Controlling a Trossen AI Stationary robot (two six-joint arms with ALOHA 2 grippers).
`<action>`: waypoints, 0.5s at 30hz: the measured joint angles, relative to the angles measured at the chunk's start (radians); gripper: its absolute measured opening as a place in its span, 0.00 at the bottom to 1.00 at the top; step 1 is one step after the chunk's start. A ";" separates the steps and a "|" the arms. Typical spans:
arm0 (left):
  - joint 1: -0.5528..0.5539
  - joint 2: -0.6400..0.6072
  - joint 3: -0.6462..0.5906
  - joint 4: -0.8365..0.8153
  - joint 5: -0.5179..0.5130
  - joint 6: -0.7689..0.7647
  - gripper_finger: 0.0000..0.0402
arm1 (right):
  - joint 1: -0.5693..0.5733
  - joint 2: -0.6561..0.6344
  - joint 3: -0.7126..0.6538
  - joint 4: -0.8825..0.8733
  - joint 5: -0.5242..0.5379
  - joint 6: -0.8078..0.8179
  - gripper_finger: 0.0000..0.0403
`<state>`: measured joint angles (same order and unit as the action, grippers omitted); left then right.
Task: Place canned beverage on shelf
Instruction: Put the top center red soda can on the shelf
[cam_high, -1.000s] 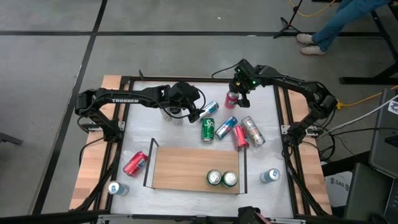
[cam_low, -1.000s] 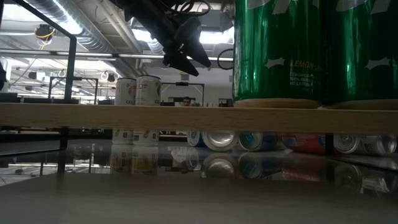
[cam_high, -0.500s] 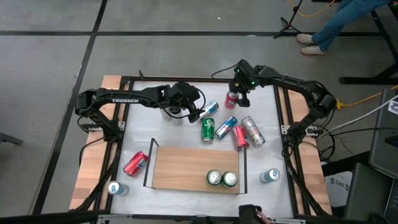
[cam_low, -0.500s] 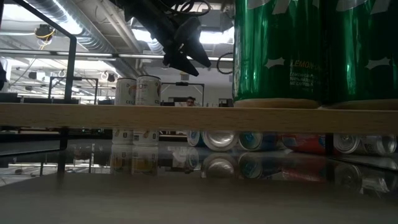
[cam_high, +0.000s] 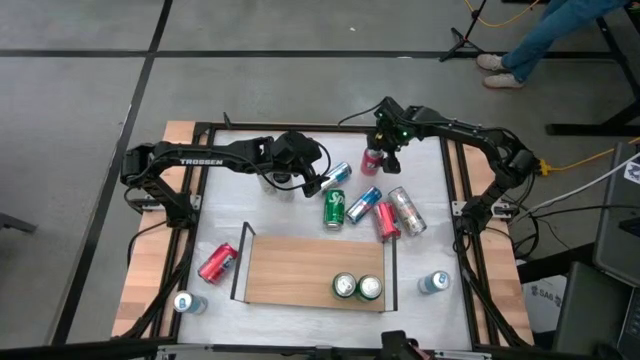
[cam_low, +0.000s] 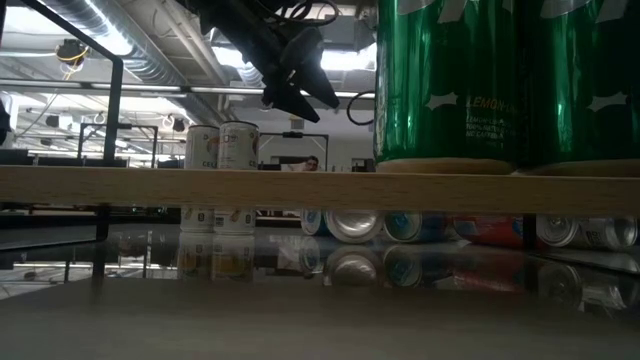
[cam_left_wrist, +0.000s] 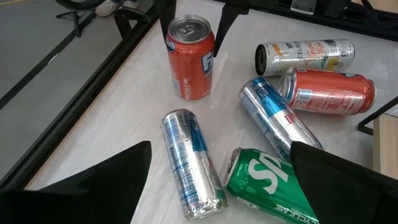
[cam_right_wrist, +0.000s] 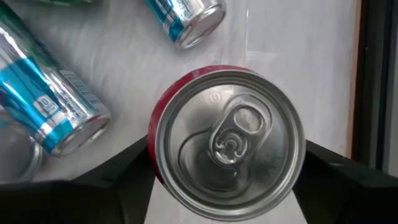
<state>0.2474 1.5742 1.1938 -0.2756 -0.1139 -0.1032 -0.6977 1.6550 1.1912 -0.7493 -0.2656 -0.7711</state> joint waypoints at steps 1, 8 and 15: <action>0.000 0.000 0.000 0.000 0.000 0.000 0.94 | 0.004 0.000 0.000 0.001 0.003 0.015 0.70; 0.000 0.000 0.000 0.000 0.000 0.000 0.94 | 0.043 -0.001 0.000 0.007 0.052 0.188 0.72; 0.000 0.000 0.000 0.000 0.000 0.000 0.94 | 0.129 -0.002 0.001 0.024 0.178 0.345 0.73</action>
<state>0.2474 1.5742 1.1938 -0.2756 -0.1139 -0.1028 -0.5691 1.6531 1.1923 -0.7257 -0.0879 -0.4262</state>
